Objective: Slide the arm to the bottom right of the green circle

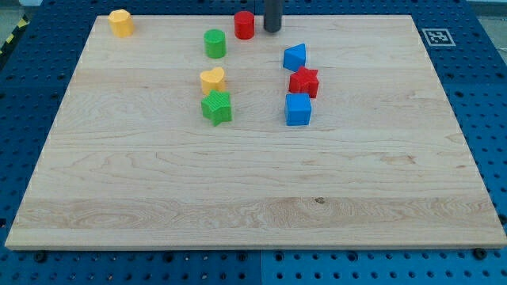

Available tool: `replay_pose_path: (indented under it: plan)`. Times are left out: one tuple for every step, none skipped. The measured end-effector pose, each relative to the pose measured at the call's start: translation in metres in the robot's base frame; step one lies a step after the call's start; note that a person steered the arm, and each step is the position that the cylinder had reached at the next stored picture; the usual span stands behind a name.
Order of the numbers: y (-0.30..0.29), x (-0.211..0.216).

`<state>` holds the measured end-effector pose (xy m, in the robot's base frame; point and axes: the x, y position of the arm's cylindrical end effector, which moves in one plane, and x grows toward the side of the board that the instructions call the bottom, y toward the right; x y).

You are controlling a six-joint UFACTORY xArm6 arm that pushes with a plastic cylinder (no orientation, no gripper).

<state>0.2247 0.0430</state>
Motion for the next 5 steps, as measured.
replay_pose_path:
  plan:
    - [0.024, 0.000]
    - [0.024, 0.000]
    - [0.025, 0.004]
    - [0.028, 0.028]
    - [0.028, 0.040]
